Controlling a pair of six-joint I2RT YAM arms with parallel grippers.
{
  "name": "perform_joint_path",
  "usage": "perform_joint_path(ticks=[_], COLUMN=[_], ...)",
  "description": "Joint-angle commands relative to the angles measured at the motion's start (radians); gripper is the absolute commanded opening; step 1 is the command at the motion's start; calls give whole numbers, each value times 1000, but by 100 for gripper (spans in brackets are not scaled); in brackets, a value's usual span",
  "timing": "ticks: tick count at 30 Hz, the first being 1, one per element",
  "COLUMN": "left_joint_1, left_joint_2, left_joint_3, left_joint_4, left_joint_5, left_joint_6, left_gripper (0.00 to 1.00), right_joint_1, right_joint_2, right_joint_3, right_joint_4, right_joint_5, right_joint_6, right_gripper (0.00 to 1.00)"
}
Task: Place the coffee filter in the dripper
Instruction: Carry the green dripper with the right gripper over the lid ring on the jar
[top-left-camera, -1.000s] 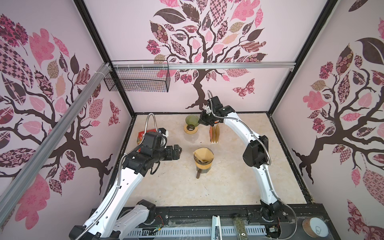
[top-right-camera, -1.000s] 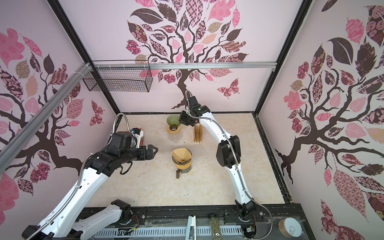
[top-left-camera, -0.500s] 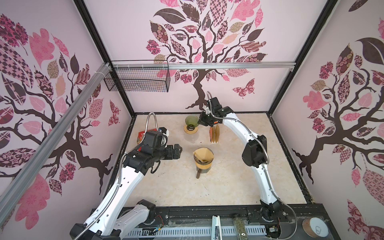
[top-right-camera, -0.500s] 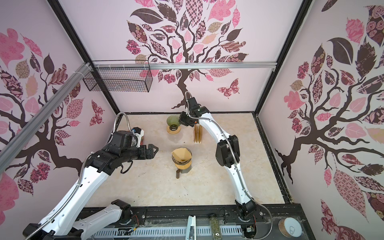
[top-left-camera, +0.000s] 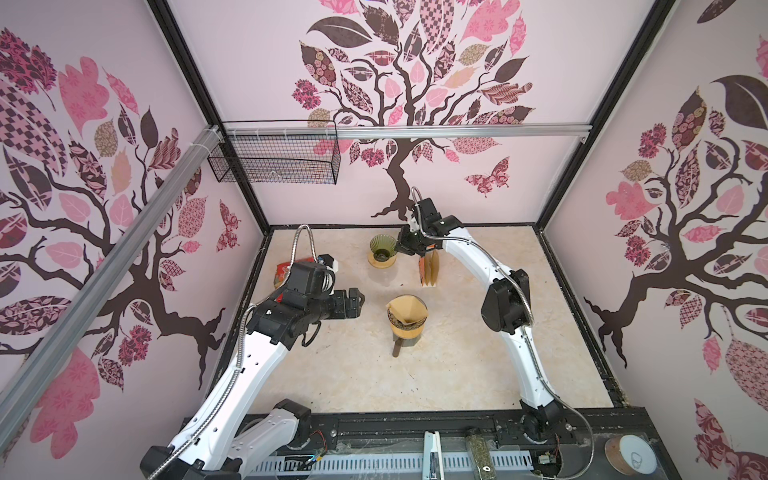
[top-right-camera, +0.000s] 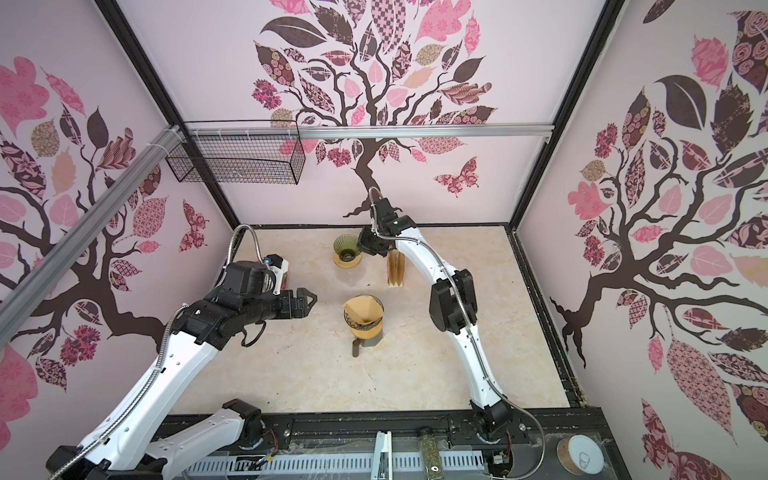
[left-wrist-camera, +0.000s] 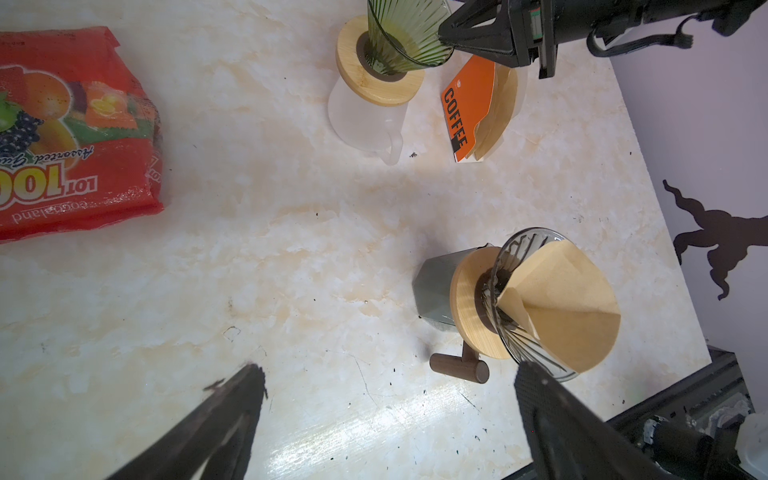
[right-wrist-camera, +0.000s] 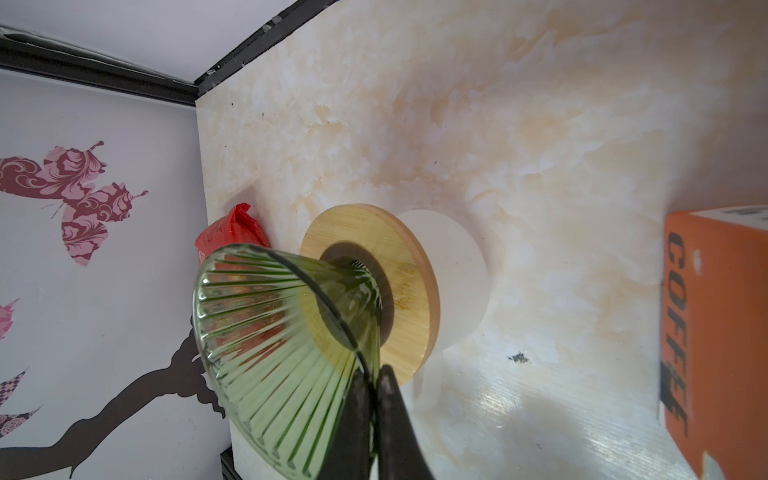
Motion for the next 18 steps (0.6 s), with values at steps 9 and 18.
perform_joint_path(ticks=[9, 18], left_joint_1=[-2, 57], left_joint_2=[81, 217], left_joint_3=[111, 217], left_joint_4=[29, 28], left_joint_5=[33, 152], left_joint_6=[-25, -116], left_gripper=[97, 97], right_joint_1=[4, 7], right_joint_2=[-67, -180], right_joint_3=[-81, -232], right_joint_4=[-76, -92], right_joint_5=[14, 18], right_joint_6=[-93, -162], right_gripper=[0, 0])
